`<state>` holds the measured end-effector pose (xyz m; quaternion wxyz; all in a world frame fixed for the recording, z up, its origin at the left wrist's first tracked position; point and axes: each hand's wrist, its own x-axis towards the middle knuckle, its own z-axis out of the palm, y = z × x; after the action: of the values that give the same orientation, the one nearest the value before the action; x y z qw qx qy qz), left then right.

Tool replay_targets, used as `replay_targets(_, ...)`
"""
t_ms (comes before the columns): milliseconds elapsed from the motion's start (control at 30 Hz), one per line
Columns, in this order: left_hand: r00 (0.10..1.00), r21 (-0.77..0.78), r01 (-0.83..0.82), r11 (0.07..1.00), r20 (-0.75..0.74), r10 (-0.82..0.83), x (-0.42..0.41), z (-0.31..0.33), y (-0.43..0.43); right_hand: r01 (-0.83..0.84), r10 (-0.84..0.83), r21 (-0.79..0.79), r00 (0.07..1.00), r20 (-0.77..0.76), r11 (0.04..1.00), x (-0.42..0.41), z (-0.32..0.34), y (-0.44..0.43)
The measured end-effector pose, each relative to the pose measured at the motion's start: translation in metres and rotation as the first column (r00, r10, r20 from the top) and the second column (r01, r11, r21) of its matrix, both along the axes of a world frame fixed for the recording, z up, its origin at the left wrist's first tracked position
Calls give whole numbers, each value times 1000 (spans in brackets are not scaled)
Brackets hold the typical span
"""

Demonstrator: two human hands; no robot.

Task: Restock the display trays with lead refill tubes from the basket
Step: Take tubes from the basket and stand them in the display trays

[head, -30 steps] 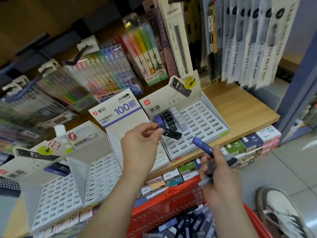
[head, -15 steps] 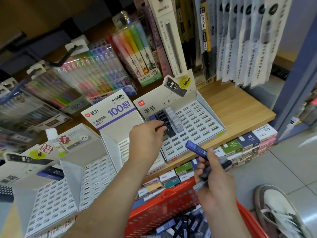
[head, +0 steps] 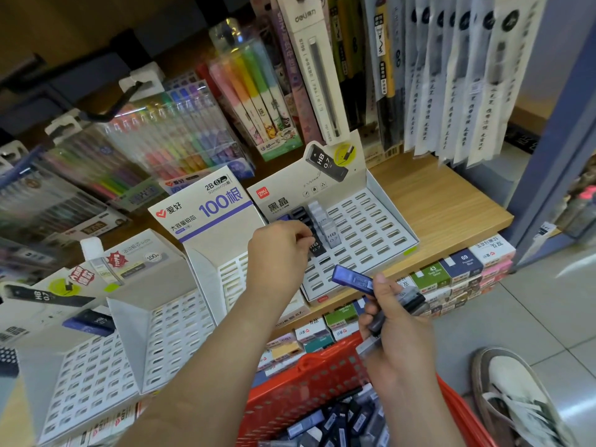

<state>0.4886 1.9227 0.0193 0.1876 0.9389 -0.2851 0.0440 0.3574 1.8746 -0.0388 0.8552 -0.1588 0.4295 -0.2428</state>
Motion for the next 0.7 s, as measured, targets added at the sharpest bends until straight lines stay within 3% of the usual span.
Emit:
replay_targets(67, 1000, -11, 8, 1000, -26, -9, -8, 6, 1, -9, 9, -36, 1000, -4, 999, 0, 0, 1)
replay_targets(133, 971, -176, -33, 984, -240, -11, -22, 12, 7, -15, 14, -55, 1000, -8, 998, 1, -1, 2)
replay_targets(200, 794, -357, -128, 925, -595, -120, -37, 16, 15, -20, 20, -61, 1000, -1, 998, 1, 1, 2)
replay_targets(233, 708, -381, -148, 913, -685, -172, -44, 17, 20, -26, 26, -59, 1000, 4, 998, 1, 1, 3)
replay_targets(300, 684, -404, -131, 905, -698, -212, -52, 15, 30, -57, 58, -48, 998, 19, 997, 1, 3, 3)
replay_targets(400, 768, -437, -195, 878, -624, -140, -56, 12, 39, -150, 153, -62, 988, 37, 987, 0, 9, 4)
replay_targets(700, 841, -468, -188, 864, -531, -105, -56, 22, 54, -360, 351, -140, 932, -86, 922, 2, 15, 10)
